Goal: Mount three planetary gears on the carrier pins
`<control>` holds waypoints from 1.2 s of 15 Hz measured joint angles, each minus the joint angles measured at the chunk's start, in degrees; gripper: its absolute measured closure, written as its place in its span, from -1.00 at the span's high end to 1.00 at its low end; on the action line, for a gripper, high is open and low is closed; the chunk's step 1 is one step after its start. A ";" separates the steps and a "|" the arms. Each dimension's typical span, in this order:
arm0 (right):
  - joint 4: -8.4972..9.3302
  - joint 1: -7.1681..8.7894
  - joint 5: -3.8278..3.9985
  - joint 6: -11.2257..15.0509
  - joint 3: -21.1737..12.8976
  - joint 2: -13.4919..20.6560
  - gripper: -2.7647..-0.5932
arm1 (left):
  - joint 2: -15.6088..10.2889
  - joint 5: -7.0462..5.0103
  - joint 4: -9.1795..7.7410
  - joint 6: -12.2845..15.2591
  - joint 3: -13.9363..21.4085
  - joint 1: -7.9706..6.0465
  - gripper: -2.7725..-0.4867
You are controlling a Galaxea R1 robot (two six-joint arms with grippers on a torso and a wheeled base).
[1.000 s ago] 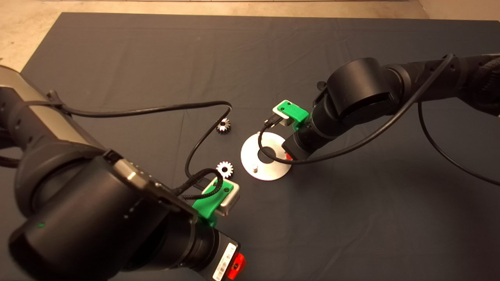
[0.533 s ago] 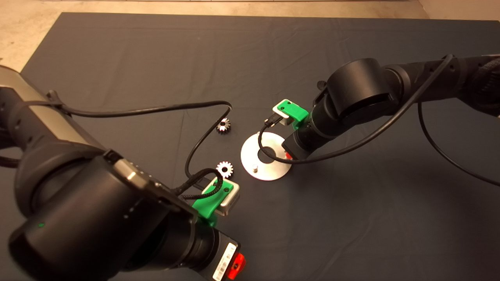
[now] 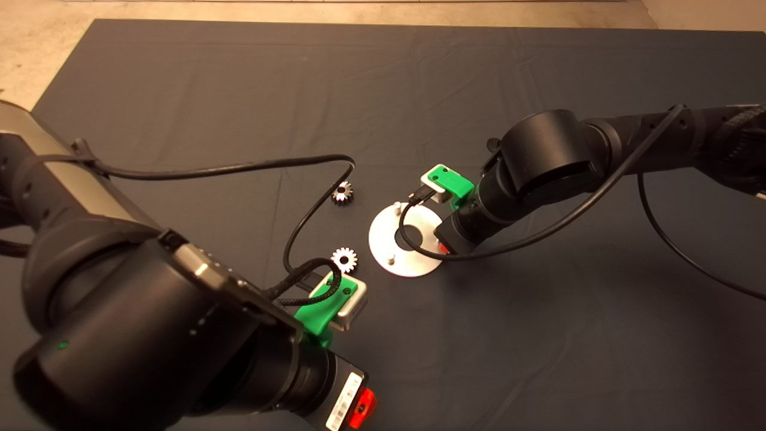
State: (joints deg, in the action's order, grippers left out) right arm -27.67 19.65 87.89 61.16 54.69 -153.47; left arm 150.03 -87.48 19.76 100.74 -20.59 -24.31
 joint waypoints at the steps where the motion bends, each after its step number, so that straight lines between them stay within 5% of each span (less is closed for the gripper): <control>1: -0.67 0.00 -0.05 -0.02 0.00 0.00 -0.56 | 0.00 0.00 0.00 0.00 0.00 0.00 0.77; 6: -2.92 -0.17 -0.02 -0.09 0.02 0.00 -0.56 | 0.00 0.00 0.00 0.00 0.00 0.00 0.77; 14: -4.10 -0.61 -0.04 -0.22 0.18 0.15 -0.56 | 0.00 0.01 0.00 0.00 0.00 0.00 0.77; 18: -4.99 -2.32 -0.02 -0.20 0.24 0.13 -0.56 | 0.00 0.00 0.00 0.00 0.00 0.00 0.77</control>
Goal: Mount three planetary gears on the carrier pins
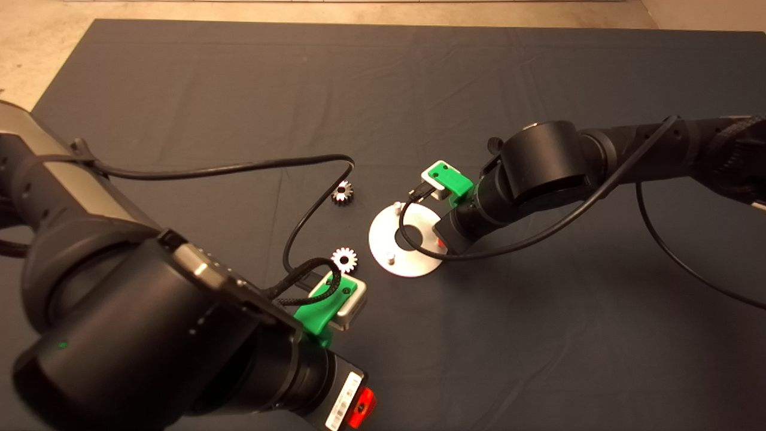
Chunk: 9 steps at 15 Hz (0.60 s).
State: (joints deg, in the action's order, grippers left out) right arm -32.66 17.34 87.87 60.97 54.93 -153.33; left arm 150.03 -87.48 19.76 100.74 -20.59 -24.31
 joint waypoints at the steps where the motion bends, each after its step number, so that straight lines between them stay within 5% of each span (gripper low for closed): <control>1: -0.20 0.00 -0.02 0.00 0.00 0.00 -0.56 | 0.00 0.00 -0.02 0.00 0.00 0.00 0.77; 9: -1.51 -0.03 -0.01 0.02 0.00 -0.02 -0.56 | -0.02 0.00 0.00 0.00 0.00 0.00 0.77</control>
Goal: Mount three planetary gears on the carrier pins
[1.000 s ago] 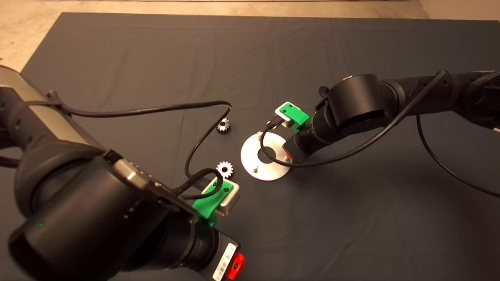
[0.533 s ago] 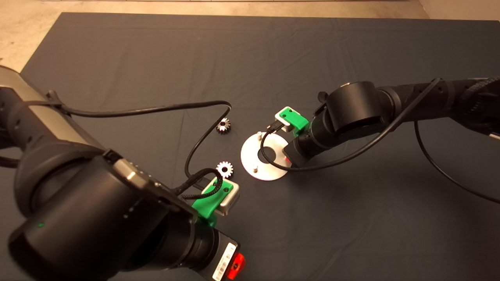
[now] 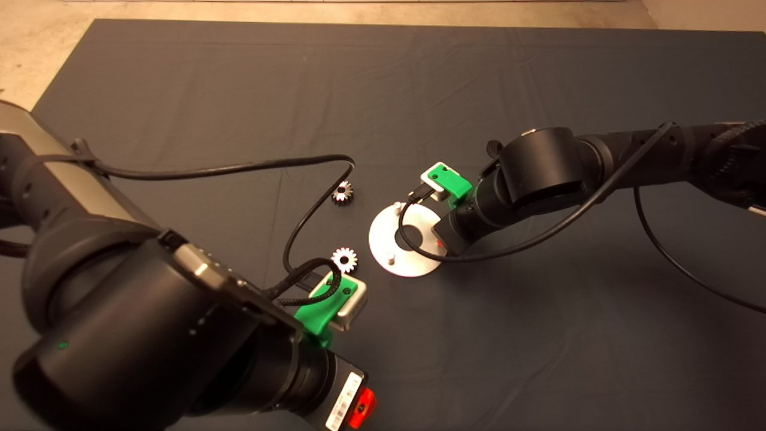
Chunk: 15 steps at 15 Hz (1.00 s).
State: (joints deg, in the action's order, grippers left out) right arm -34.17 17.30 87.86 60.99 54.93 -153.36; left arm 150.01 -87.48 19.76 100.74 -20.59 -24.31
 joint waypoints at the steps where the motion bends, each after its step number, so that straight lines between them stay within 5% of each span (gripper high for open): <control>1: -0.02 0.00 -0.02 -0.02 0.00 0.00 -0.56 | 0.02 0.00 -0.02 0.00 0.00 0.00 0.77; 15: -0.39 0.00 0.03 0.06 1.40 -0.52 -0.56 | 0.04 0.00 -0.02 0.00 0.00 0.00 0.77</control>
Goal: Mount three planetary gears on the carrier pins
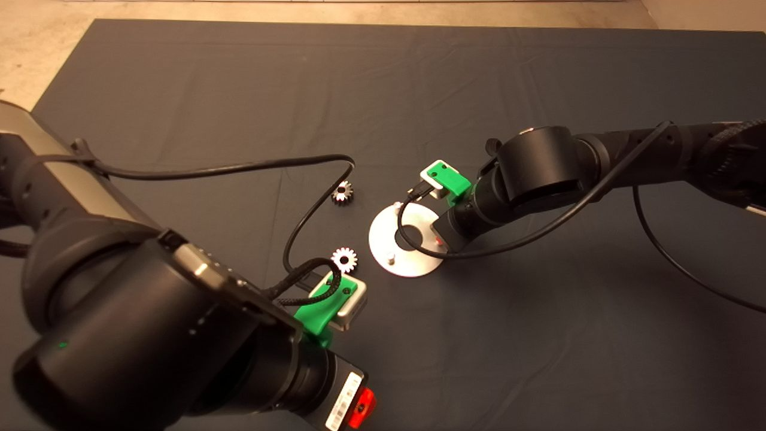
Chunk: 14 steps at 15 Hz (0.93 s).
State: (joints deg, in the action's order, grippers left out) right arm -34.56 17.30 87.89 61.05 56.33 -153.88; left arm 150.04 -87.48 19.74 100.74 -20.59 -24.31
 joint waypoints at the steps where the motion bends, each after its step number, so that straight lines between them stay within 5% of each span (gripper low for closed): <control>1: -0.02 0.00 0.00 -0.01 0.42 -0.28 -0.56 | 0.04 0.00 0.00 0.00 0.00 0.00 0.77; 14: -0.35 -0.18 0.17 -0.05 3.47 -3.17 -0.56 | 0.60 0.00 0.00 -0.02 0.00 0.00 0.77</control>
State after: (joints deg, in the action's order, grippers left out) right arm -34.91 17.12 88.06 61.00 59.81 -157.05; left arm 150.64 -87.48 19.74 100.72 -20.59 -24.31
